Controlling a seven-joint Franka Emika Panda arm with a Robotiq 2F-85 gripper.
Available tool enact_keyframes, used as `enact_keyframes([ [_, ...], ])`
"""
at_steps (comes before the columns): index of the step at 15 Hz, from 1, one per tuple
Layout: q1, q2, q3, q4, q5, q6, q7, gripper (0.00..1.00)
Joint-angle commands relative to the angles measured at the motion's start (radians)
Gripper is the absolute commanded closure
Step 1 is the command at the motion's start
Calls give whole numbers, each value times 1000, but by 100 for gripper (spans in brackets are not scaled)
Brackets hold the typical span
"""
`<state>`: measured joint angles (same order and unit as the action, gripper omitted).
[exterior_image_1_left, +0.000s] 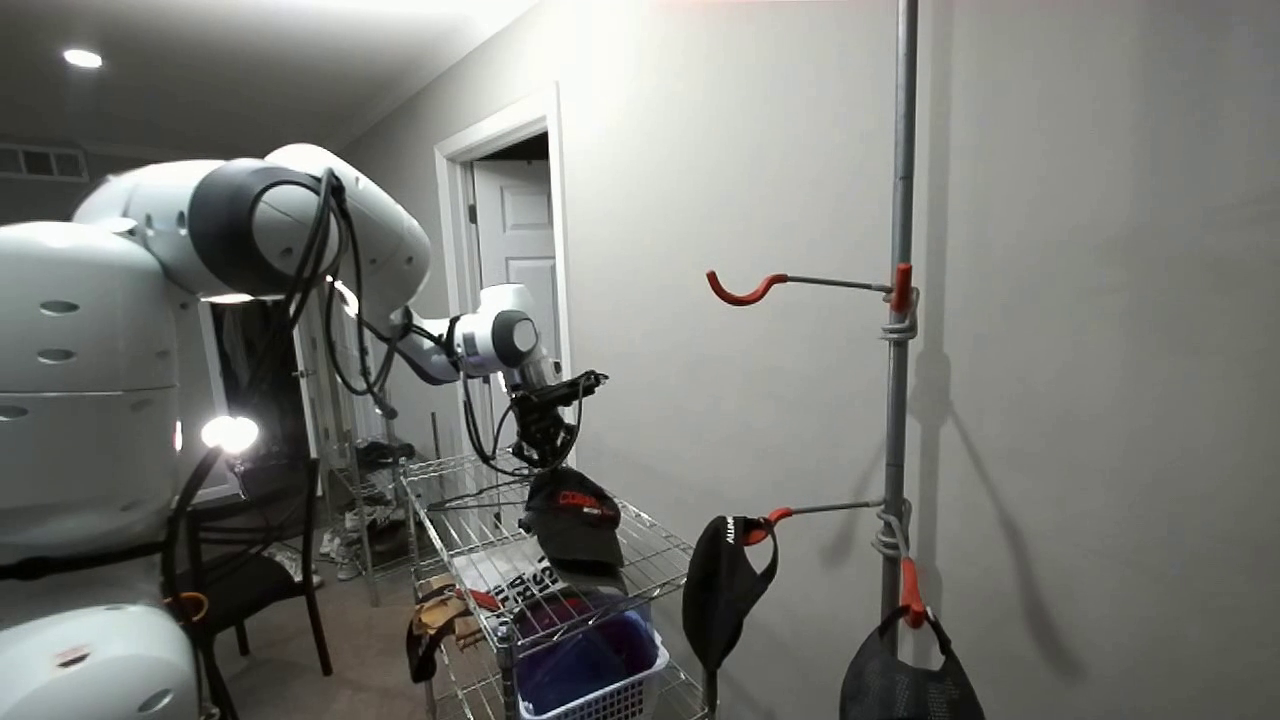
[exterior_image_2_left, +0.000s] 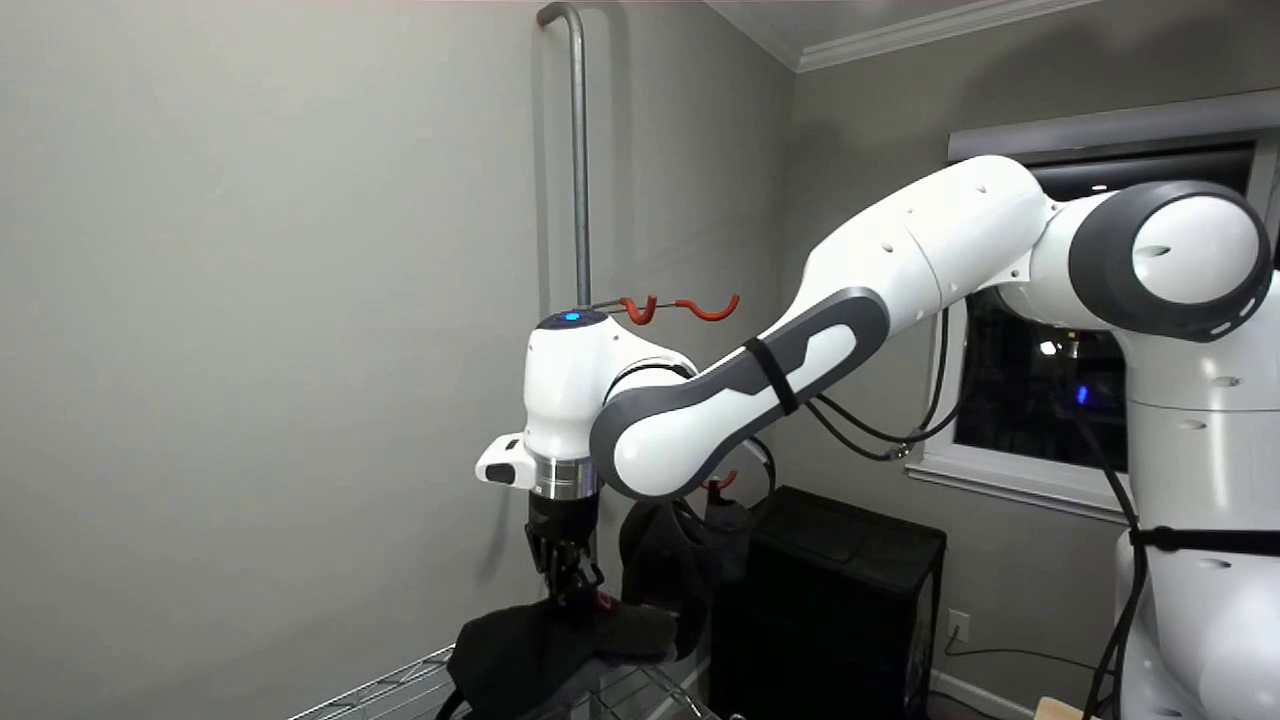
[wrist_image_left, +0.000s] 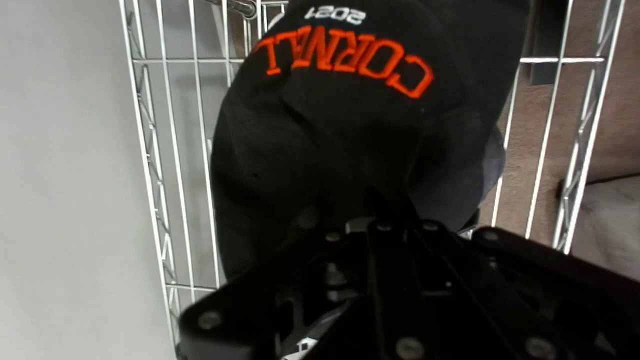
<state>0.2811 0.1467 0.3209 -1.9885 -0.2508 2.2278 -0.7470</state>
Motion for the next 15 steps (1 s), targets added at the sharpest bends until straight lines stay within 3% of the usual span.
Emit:
enact_keyframes([
  [1,-19,-3,10,-8,123,-36,-141,99],
  [6,-36,39,7,-6,255,-56,-297,99],
  [14,-44,96,4,-1,249,-94,-344,99],
  [15,-44,98,4,0,248,-98,-344,72],
])
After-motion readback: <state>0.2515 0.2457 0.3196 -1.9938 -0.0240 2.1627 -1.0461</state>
